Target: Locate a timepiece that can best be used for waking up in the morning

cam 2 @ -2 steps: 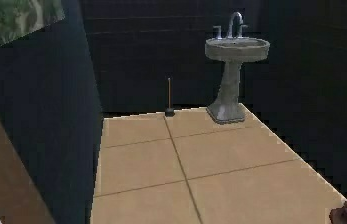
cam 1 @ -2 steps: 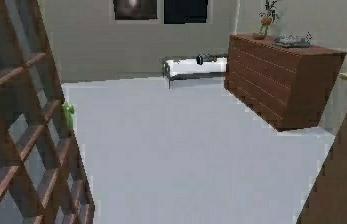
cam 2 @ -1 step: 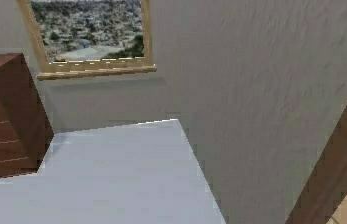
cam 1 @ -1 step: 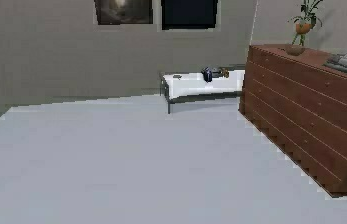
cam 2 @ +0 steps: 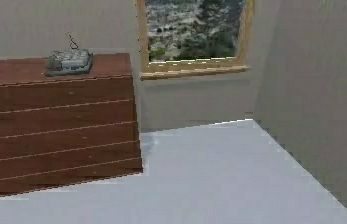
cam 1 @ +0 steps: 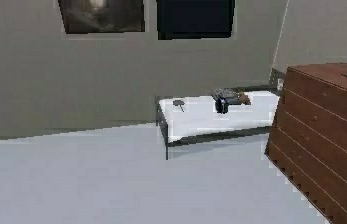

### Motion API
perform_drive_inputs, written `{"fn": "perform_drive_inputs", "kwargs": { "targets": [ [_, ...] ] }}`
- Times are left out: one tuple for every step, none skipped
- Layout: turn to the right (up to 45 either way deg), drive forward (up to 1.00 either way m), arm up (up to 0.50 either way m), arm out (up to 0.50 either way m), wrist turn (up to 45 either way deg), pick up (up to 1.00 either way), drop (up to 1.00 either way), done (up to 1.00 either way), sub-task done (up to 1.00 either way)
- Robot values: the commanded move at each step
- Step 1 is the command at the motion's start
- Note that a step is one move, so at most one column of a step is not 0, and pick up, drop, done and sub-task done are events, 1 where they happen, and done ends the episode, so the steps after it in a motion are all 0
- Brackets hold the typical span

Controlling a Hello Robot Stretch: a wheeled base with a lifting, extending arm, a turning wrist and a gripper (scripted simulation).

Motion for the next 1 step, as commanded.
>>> {"fn": "perform_drive_inputs", "kwargs": {
  "targets": [
    [0.0, 1.00, 0.00, 0.00, 0.0, 0.00, 0.00, 0.00, 0.00]
  ]
}}
